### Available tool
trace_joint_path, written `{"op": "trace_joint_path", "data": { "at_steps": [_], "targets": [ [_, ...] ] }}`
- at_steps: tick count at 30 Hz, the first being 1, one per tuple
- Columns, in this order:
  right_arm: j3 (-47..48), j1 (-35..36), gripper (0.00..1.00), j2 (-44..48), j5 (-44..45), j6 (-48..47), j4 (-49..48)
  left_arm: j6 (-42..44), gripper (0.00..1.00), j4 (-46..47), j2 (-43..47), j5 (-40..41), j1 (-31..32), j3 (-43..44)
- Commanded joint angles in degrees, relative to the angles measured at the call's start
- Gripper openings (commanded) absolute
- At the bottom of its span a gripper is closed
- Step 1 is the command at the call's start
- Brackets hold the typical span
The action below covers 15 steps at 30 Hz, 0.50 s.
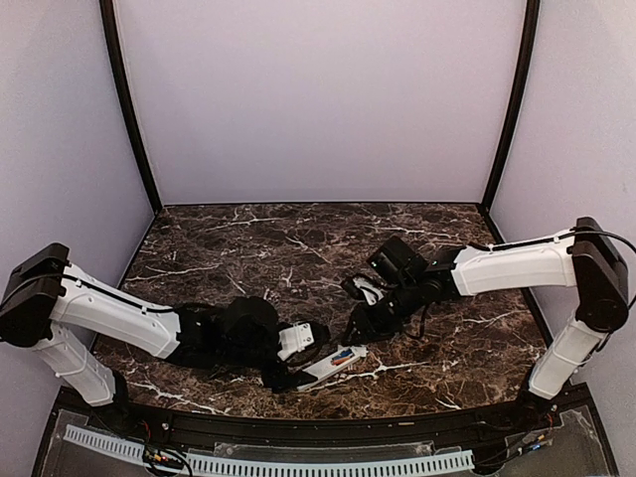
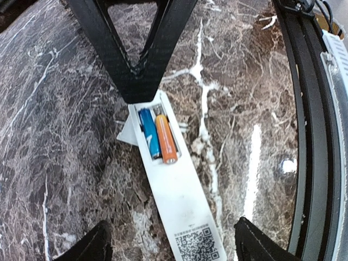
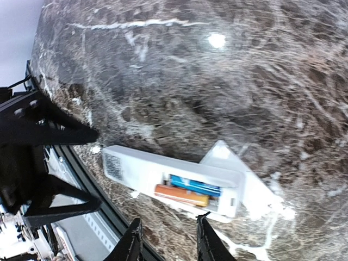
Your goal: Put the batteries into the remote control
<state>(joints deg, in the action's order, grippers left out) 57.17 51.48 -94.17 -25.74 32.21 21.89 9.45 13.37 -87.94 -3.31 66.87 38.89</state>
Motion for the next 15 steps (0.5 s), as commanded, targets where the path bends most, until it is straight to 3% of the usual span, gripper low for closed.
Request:
{"op": "trace_joint_path", "data": {
  "at_steps": [1,4,9,15],
  "targets": [
    [2.54,3.63,0.32,-0.65,3.42,1.25,-0.20,-1.19,0.78,-3.17,-0.39,4.04,0.70,-2.53],
    [3.46,5.71,0.32,-0.85,8.81,1.75,1.33,-1.71,0.78,0.57,-1.89,4.92,0.86,-4.55],
    [2.72,9.51,0.42,-0.09,19.72,1.76,1.95,-3.97,0.78,7.40,-2.60,3.76,1.00,-7.29],
    [1.93,11.45,0.51,0.13,25.50,2.65,0.68,-5.08,0.78,12.90,-3.37,1.14,1.24,-10.39]
  ]
}}
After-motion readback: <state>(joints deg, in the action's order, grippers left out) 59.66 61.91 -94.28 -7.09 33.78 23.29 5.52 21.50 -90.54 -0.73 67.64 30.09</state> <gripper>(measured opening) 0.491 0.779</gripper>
